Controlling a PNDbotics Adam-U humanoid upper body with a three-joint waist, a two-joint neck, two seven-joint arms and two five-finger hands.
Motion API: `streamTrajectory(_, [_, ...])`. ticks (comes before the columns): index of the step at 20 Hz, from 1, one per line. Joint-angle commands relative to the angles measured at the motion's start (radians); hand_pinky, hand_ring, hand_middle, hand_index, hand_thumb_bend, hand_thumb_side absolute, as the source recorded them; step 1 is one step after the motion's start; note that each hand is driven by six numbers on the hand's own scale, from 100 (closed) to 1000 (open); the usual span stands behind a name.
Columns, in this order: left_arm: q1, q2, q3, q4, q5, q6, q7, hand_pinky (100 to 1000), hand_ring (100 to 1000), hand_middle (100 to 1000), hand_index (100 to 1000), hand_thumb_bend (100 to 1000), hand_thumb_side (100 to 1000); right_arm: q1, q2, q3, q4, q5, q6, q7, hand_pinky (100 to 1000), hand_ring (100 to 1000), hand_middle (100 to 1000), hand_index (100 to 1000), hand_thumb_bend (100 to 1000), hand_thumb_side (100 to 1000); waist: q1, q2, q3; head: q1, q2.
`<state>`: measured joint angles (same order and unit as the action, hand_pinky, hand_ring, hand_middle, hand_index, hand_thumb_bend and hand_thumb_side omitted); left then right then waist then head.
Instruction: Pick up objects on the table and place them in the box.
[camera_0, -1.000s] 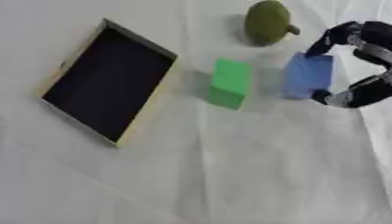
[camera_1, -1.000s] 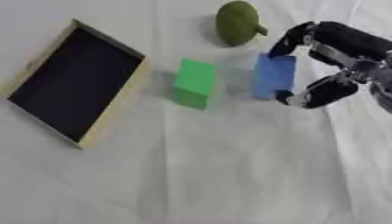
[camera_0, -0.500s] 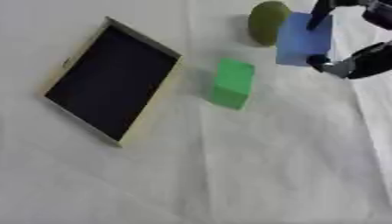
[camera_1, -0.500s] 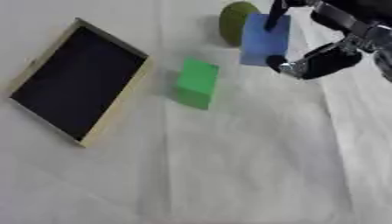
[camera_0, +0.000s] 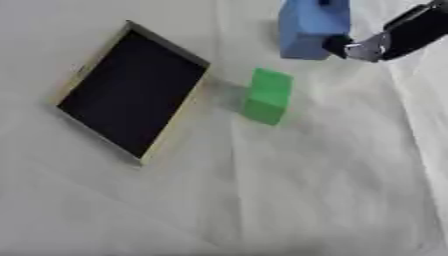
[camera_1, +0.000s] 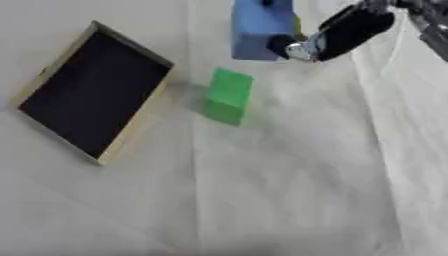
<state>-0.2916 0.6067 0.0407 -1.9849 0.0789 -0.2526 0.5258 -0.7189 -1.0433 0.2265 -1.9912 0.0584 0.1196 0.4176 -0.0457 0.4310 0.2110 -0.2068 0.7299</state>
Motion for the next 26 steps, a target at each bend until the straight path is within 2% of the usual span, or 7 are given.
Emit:
streamTrajectory(1, [-0.013, 0.037, 0.002, -0.015, 0.008, 0.000, -0.006, 755, 785, 784, 823, 294, 786, -0.072, 0.025, 0.024, -0.009, -0.033, 0.054, 0.054, 875, 720, 423, 558, 100, 100, -0.013, -0.044, 0.002, -0.009, 0.011])
streamTrajectory(9, [-0.020, 0.038, 0.000, -0.015, 0.011, -0.001, -0.012, 755, 785, 784, 823, 301, 776, -0.254, 0.173, 0.104, -0.004, -0.032, 0.180, 0.158, 874, 718, 420, 554, 100, 100, -0.012, -0.059, 0.006, -0.019, 0.018])
streamTrajectory(12, [-0.025, 0.038, 0.000, -0.015, 0.012, -0.004, -0.013, 756, 785, 784, 823, 306, 770, -0.312, 0.241, 0.132, 0.026, -0.013, 0.199, 0.188, 874, 718, 419, 554, 100, 100, -0.012, -0.063, 0.013, -0.025, 0.019])
streamTrajectory(17, [-0.036, 0.037, 0.002, -0.015, 0.013, -0.008, -0.010, 757, 786, 784, 823, 314, 761, -0.390, 0.360, 0.165, 0.109, 0.060, 0.170, 0.210, 877, 718, 417, 551, 100, 100, -0.015, -0.067, 0.027, -0.041, 0.021])
streamTrajectory(26, [-0.057, 0.033, 0.006, -0.015, 0.013, -0.020, -0.001, 759, 787, 786, 824, 328, 748, -0.443, 0.518, 0.217, 0.313, 0.207, 0.079, 0.212, 875, 716, 414, 548, 100, 100, -0.027, -0.061, 0.061, -0.072, 0.027])
